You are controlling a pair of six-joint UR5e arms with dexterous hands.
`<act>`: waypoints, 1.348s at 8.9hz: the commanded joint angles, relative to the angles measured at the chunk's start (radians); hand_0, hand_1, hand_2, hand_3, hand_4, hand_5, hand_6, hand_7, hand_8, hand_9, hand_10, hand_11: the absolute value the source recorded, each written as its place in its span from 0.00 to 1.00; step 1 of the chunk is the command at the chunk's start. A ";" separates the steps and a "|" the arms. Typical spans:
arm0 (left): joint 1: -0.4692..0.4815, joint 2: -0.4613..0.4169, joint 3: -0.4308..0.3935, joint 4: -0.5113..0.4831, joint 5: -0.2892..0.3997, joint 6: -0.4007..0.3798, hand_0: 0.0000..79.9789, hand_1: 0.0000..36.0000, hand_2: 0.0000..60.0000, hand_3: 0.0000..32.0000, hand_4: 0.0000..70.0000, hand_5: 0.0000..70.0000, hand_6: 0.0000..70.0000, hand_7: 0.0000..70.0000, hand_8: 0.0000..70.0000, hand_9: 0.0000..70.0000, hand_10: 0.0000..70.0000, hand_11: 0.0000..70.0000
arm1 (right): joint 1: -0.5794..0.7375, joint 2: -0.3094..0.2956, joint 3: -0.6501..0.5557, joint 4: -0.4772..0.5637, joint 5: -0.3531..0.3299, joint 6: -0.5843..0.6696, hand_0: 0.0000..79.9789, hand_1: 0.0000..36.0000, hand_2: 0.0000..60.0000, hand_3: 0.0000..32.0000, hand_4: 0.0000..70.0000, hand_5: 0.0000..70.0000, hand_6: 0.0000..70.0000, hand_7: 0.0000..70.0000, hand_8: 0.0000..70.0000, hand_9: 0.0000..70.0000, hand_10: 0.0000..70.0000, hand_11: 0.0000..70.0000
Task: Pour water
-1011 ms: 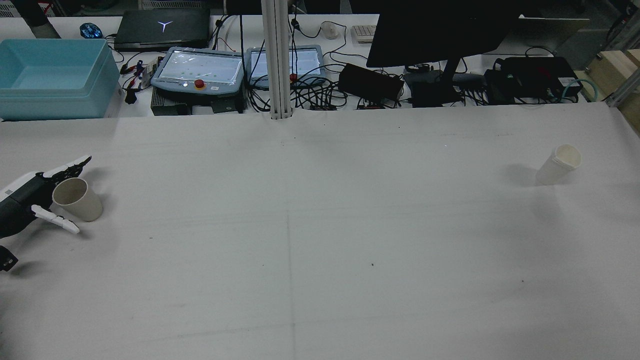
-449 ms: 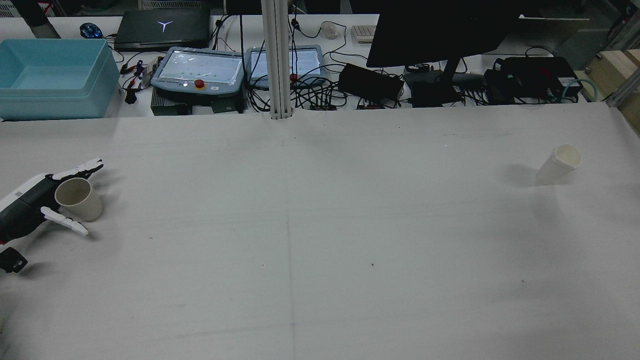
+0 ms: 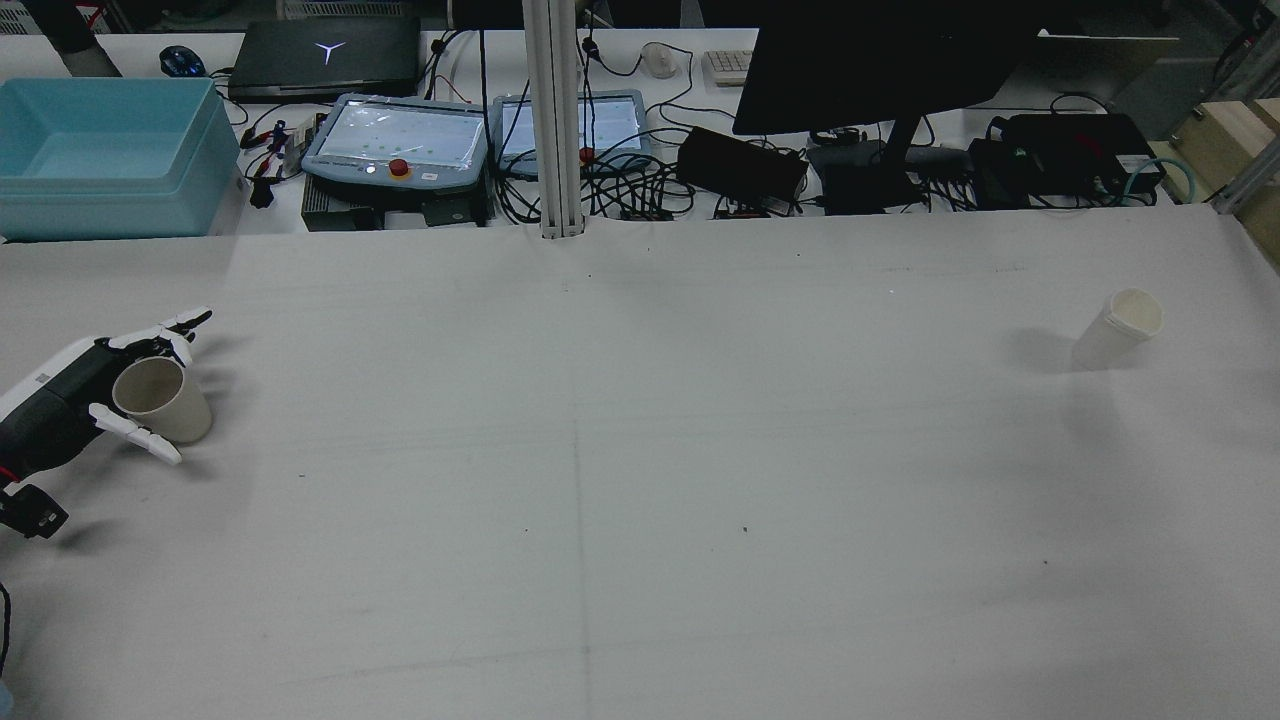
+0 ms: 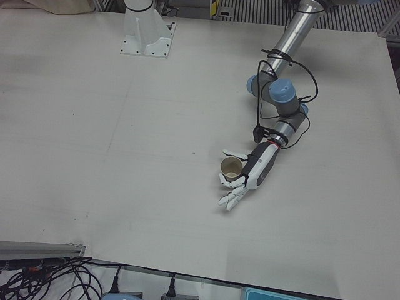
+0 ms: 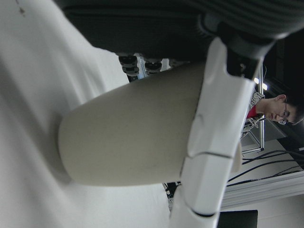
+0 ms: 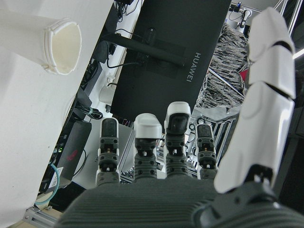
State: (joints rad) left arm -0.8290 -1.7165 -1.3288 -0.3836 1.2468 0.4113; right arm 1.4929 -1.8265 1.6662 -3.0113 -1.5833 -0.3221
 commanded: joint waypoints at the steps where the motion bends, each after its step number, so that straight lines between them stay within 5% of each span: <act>1: 0.001 0.000 -0.023 0.061 -0.027 -0.048 1.00 0.80 0.00 0.00 0.72 1.00 0.23 0.19 0.14 0.06 0.07 0.15 | 0.000 0.000 -0.002 0.000 -0.001 0.000 0.67 0.48 0.24 0.00 0.11 0.26 0.74 0.77 0.84 1.00 0.24 0.37; 2: 0.001 0.000 -0.026 0.064 -0.026 -0.049 1.00 1.00 0.00 0.00 0.79 1.00 0.25 0.22 0.16 0.09 0.09 0.18 | 0.000 0.000 -0.002 0.000 0.000 0.000 0.67 0.48 0.24 0.00 0.10 0.26 0.74 0.77 0.83 1.00 0.24 0.37; 3: 0.001 0.000 -0.026 0.083 -0.027 -0.075 1.00 1.00 0.00 0.00 0.81 1.00 0.25 0.23 0.17 0.10 0.09 0.19 | 0.001 0.000 -0.002 0.003 -0.001 0.000 0.67 0.48 0.24 0.00 0.11 0.26 0.74 0.77 0.84 1.00 0.24 0.37; 4: -0.001 0.001 -0.033 0.098 -0.027 -0.104 1.00 1.00 0.63 0.00 0.81 1.00 0.25 0.22 0.16 0.09 0.09 0.18 | 0.001 0.000 -0.002 0.005 0.000 0.002 0.67 0.48 0.24 0.00 0.11 0.26 0.74 0.77 0.84 1.00 0.24 0.36; 5: -0.002 0.012 -0.082 0.153 -0.026 -0.133 1.00 1.00 1.00 0.00 0.83 1.00 0.24 0.23 0.16 0.09 0.09 0.18 | 0.000 0.000 -0.005 0.027 0.000 0.003 0.67 0.48 0.24 0.00 0.10 0.26 0.73 0.75 0.83 1.00 0.23 0.35; 8: 0.004 0.012 -0.218 0.306 -0.024 -0.238 1.00 1.00 1.00 0.00 0.90 1.00 0.25 0.23 0.16 0.09 0.09 0.19 | -0.009 0.018 -0.205 0.257 0.006 0.028 0.67 0.49 0.24 0.00 0.11 0.24 0.67 0.67 0.79 1.00 0.12 0.19; 9: 0.005 0.012 -0.281 0.365 -0.023 -0.255 1.00 1.00 1.00 0.00 0.90 1.00 0.24 0.23 0.16 0.08 0.09 0.18 | -0.011 0.050 -0.309 0.344 0.008 0.049 0.69 0.54 0.24 0.00 0.15 0.23 0.62 0.58 0.70 0.88 0.02 0.04; 10: 0.016 0.012 -0.338 0.418 -0.023 -0.279 1.00 1.00 1.00 0.00 0.90 1.00 0.25 0.23 0.16 0.09 0.09 0.19 | -0.013 0.067 -0.403 0.442 0.009 0.069 0.72 0.63 0.27 0.00 0.20 0.19 0.57 0.55 0.46 0.59 0.00 0.00; 12: 0.022 0.015 -0.459 0.524 -0.024 -0.308 1.00 1.00 1.00 0.00 0.89 1.00 0.24 0.22 0.16 0.08 0.09 0.19 | -0.016 0.122 -0.495 0.512 0.012 0.066 0.78 0.80 0.32 0.00 0.14 0.19 0.49 0.42 0.28 0.34 0.00 0.00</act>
State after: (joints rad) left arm -0.8139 -1.7036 -1.6615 0.0306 1.2233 0.1342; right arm 1.4801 -1.7655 1.2938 -2.5940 -1.5736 -0.2635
